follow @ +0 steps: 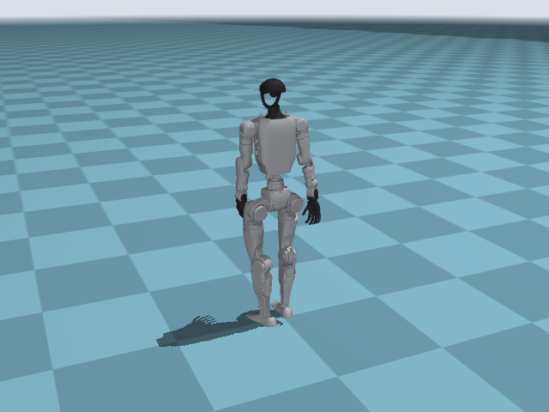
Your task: Upper body actions
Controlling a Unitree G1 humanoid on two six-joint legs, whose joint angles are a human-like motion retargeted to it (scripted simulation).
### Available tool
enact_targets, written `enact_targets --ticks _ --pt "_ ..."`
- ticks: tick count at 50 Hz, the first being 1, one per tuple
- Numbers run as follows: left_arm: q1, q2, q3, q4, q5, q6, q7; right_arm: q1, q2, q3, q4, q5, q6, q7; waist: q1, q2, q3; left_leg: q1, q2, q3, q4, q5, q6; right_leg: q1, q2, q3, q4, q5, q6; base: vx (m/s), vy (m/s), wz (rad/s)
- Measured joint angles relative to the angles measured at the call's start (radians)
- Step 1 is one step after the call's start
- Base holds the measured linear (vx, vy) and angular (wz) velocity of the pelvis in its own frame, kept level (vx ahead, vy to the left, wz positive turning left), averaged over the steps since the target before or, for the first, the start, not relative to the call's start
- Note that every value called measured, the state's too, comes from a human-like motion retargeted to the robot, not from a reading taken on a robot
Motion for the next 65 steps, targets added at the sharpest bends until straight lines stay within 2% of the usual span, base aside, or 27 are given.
enact_targets --ticks 5,12,14,17,20,25,28,35,40,45,50,51,52,53,55,58,60,62,65 --pt "0.033 0.015 -0.021 0.022 0.048 0.000 0.003 0.051 -0.008 -0.005 0.030 0.034 0.033 -0.019 0.019 -0.002 -0.010 -0.003 0.010 -0.012 0.019 -0.011 -0.017 0.022 0.013 -0.020 -0.038 0.016 -0.017 0.02 -0.18 0.22" --pt "0.154 0.042 0.073 0.030 0.091 0.021 0.032 -0.018 -0.005 0.060 0.030 0.079 0.089 -0.017 0.005 0.012 0.014 -0.050 0.045 -0.020 0.187 -0.065 -0.045 0.039 0.017 -0.016 -0.029 0.000 -0.042 -0.05 -0.11 -0.02" --pt "0.190 0.052 0.085 0.039 0.111 0.032 0.040 -0.060 0.009 0.069 0.030 0.119 0.084 -0.013 0.010 -0.003 0.032 -0.095 0.053 -0.023 0.304 -0.025 -0.046 0.056 -0.004 -0.016 -0.029 -0.002 -0.044 -0.10 -0.10 0.12" --pt "0.247 0.071 0.094 0.069 0.144 0.053 0.047 -0.146 0.047 0.070 0.029 0.211 0.057 0.019 0.029 -0.043 0.061 -0.200 0.069 -0.048 0.537 0.102 -0.047 0.082 -0.048 -0.028 -0.029 -0.005 -0.049 -0.10 -0.12 0.30" --pt "0.296 0.092 0.076 0.124 0.145 0.067 0.041 -0.241 0.094 0.049 -0.003 0.267 0.037 0.073 0.069 -0.073 0.085 -0.331 0.086 -0.050 0.778 0.178 0.013 0.098 -0.083 -0.029 -0.021 -0.008 -0.051 -0.06 -0.11 0.14" --pt "0.379 0.105 0.018 0.183 0.280 0.075 0.011 -0.430 0.160 0.035 -0.097 0.272 0.049 0.158 0.117 -0.063 0.112 -0.570 0.152 -0.048 1.138 0.085 0.027 0.111 -0.085 -0.034 -0.021 -0.008 -0.065 -0.06 -0.02 0.01" --pt "0.427 0.095 0.019 0.184 0.355 0.071 -0.017 -0.525 0.187 0.034 -0.155 0.271 0.033 0.197 0.150 -0.063 0.126 -0.686 0.158 -0.050 1.285 0.052 0.030 0.116 -0.088 -0.027 -0.019 -0.010 -0.074 -0.02 -0.01 -0.14" --pt "0.478 0.082 0.078 0.184 0.335 0.089 -0.064 -0.663 0.206 -0.006 -0.181 0.296 0.013 0.231 0.228 -0.090 0.160 -0.768 0.171 -0.026 1.400 0.023 0.035 0.140 -0.104 -0.011 -0.005 -0.025 -0.090 0.00 -0.02 -0.13" --pt "0.473 0.084 0.102 0.184 0.306 0.091 -0.059 -0.657 0.207 0.011 -0.162 0.276 0.008 0.230 0.224 -0.092 0.137 -0.681 0.157 -0.028 1.303 0.010 0.023 0.148 -0.109 -0.024 -0.006 -0.036 -0.086 0.09 0.01 0.06" --pt "0.435 0.102 0.104 0.182 0.278 0.091 -0.038 -0.587 0.207 0.024 -0.127 0.257 0.003 0.201 0.178 -0.079 0.081 -0.500 0.109 -0.053 1.068 0.008 0.004 0.152 -0.099 -0.059 -0.015 -0.048 -0.072 0.14 0.03 0.35" --pt "0.391 0.113 0.124 0.144 0.223 0.073 -0.003 -0.513 0.203 0.032 -0.078 0.284 0.015 0.184 0.130 -0.037 0.023 -0.225 0.035 -0.107 0.591 0.083 -0.022 0.148 -0.053 -0.081 -0.016 -0.068 -0.061 0.16 0.06 0.24" --pt "0.383 0.115 0.128 0.138 0.213 0.071 0.003 -0.501 0.201 0.036 -0.073 0.286 0.014 0.182 0.126 -0.025 0.016 -0.173 0.030 -0.109 0.486 0.083 -0.043 0.148 -0.037 -0.080 -0.015 -0.073 -0.060 0.15 0.07 -0.01" --pt "0.374 0.117 0.131 0.131 0.203 0.070 0.010 -0.489 0.199 0.039 -0.067 0.286 0.015 0.180 0.120 -0.013 0.007 -0.119 0.024 -0.107 0.383 0.047 -0.056 0.147 -0.020 -0.080 -0.014 -0.078 -0.059 0.19 0.10 0.05" --pt "0.363 0.120 0.134 0.123 0.192 0.069 0.018 -0.476 0.196 0.041 -0.060 0.284 0.017 0.178 0.110 0.001 -0.006 -0.058 0.014 -0.098 0.282 -0.061 -0.052 0.144 -0.002 -0.081 -0.013 -0.083 -0.058 0.23 0.12 0.02" --pt "0.354 0.122 0.135 0.116 0.179 0.067 0.025 -0.452 0.190 0.047 -0.049 0.277 0.018 0.179 0.107 0.029 -0.028 0.027 0.055 0.099 0.116 -0.085 -0.016 0.146 0.031 -0.072 -0.013 -0.089 -0.055 0.22 0.13 0.08" --pt "0.301 0.124 0.154 0.105 0.182 0.080 0.008 -0.436 0.191 0.058 -0.047 0.265 0.031 0.177 0.011 0.038 -0.073 -0.023 0.038 -0.094 0.042 -0.001 -0.078 0.106 0.016 -0.133 -0.017 -0.100 -0.038 -0.01 0.15 0.85" --pt "0.263 0.136 0.152 0.095 0.183 0.066 0.018 -0.433 0.191 0.059 -0.061 0.285 0.004 0.168 0.026 0.026 -0.063 -0.029 0.044 -0.016 0.025 0.013 -0.070 0.092 0.008 -0.115 -0.013 -0.096 -0.029 -0.07 0.07 0.04" --pt "0.244 0.150 0.111 0.077 0.180 0.051 0.029 -0.426 0.178 0.057 -0.070 0.303 -0.016 0.166 0.043 0.017 -0.040 -0.007 0.012 -0.055 0.017 0.009 -0.040 0.110 0.007 -0.130 -0.019 -0.089 -0.026 0.07 0.03 0.06" --pt "0.219 0.157 0.084 0.054 0.206 0.064 0.022 -0.425 0.167 0.050 -0.078 0.277 -0.009 0.162 0.080 -0.002 -0.034 -0.007 0.001 -0.058 0.034 -0.004 -0.028 0.116 -0.009 -0.119 -0.027 -0.079 -0.018 0.09 0.12 -0.35"
